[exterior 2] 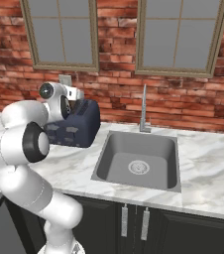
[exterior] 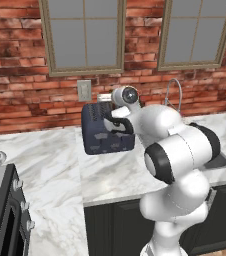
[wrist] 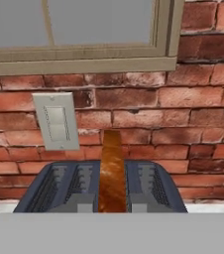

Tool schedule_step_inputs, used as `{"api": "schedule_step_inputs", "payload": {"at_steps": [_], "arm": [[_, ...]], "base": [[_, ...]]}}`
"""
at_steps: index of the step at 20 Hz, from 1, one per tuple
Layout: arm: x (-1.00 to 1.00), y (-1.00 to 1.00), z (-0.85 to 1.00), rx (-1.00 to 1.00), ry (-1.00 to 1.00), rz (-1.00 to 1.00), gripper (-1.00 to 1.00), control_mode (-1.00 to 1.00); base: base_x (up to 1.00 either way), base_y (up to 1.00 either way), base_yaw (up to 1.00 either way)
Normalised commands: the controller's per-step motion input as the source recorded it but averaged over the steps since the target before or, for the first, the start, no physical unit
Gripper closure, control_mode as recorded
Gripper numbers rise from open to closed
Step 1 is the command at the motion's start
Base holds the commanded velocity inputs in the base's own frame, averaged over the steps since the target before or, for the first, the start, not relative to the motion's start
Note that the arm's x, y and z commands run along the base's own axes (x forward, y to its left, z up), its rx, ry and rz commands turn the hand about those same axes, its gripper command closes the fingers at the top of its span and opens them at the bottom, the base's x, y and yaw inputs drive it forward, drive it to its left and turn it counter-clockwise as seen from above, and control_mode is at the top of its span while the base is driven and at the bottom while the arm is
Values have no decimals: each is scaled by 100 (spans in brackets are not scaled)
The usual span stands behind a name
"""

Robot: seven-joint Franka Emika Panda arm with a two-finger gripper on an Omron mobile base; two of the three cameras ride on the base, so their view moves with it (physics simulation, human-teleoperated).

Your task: Start the toaster. Once the lever pops up, take the bread to the plate on the dining counter.

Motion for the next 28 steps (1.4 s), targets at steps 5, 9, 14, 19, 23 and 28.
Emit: {"api": "schedule_step_inputs", "payload": {"at_steps": [5,9,14,19,23,28], "arm": [[-18,-19,44,0,0,0,100,-100],[-47,-32,34,0,0,0,100,-100],[-63,-34,23,0,3,0,100,-100],[-90,-28,2,0,4,0,100,-100],[-91,-14,1,0,5,0,100,-100],[-81,0,0,0,5,0,100,-100]], "base": [[0,0,0],[0,0,0],[0,0,0],[0,0,0],[0,0,0],[0,0,0]]}}
